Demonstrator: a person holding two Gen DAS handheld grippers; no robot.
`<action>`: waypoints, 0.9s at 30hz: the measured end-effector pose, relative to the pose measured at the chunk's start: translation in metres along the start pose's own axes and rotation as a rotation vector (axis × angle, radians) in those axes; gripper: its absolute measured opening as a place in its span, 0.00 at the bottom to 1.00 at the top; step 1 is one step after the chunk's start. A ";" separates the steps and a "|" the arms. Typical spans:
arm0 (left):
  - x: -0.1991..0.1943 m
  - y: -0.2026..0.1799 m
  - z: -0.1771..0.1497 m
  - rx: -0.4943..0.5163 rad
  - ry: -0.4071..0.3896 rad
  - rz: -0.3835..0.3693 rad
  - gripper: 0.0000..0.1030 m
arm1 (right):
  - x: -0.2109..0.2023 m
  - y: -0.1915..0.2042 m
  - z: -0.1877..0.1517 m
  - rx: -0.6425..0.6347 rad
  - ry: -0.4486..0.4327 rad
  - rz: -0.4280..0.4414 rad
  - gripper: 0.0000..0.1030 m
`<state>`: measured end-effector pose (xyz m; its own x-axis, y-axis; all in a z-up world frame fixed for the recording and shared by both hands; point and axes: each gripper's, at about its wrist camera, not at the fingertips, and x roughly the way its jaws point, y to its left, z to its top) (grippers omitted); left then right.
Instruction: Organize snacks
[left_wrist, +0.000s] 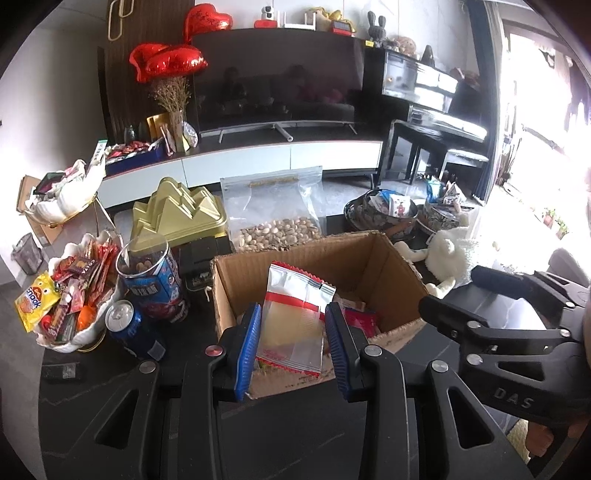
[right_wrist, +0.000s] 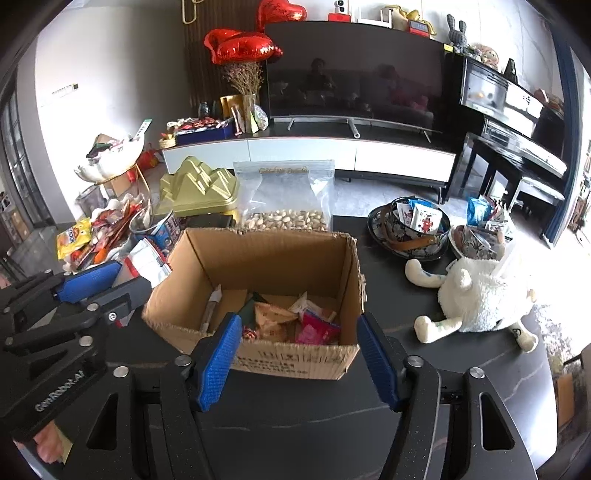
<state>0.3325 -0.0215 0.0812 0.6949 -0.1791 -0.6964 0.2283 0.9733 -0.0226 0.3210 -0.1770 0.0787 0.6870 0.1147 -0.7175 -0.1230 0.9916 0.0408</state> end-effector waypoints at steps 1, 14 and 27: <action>0.004 0.000 0.003 -0.001 0.009 0.000 0.34 | 0.001 0.000 0.002 -0.001 -0.001 -0.006 0.70; 0.021 0.007 0.009 -0.003 0.057 0.101 0.63 | 0.017 -0.008 0.012 0.021 0.046 -0.013 0.70; -0.048 0.004 -0.034 -0.011 -0.083 0.203 0.92 | -0.027 -0.003 -0.023 0.018 -0.066 -0.039 0.76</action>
<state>0.2773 -0.0042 0.0902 0.7795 0.0104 -0.6263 0.0707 0.9920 0.1045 0.2866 -0.1843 0.0820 0.7365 0.0794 -0.6717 -0.0826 0.9962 0.0272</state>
